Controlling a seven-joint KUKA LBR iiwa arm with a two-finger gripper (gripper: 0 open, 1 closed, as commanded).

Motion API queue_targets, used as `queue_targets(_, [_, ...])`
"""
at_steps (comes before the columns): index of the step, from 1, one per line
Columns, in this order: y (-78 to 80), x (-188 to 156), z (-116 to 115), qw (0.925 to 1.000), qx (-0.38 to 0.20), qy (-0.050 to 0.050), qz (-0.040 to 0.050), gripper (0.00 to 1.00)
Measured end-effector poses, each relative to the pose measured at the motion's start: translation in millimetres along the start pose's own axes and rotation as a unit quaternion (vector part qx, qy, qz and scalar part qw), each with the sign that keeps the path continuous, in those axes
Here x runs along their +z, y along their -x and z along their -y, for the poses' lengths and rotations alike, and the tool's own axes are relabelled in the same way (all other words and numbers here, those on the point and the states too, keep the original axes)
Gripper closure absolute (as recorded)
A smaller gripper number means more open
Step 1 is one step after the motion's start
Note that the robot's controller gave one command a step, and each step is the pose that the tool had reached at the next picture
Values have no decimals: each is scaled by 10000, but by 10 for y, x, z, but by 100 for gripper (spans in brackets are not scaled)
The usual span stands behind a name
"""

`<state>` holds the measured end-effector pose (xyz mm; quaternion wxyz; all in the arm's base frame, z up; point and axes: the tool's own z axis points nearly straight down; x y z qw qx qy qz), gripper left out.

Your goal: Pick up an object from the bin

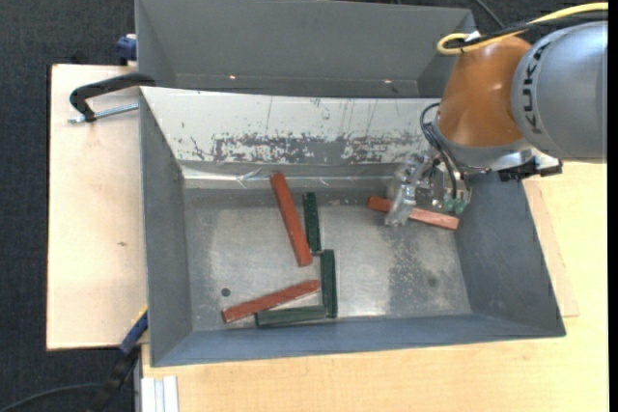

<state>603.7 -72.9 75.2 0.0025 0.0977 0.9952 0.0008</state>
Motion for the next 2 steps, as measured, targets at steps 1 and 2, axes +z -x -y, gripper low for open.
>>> queue_targets(1, [24,-351,-9,10000,-1,-1,20,100])
queue_targets(2, [55,-928,-19,10000,-3,0,35,100])
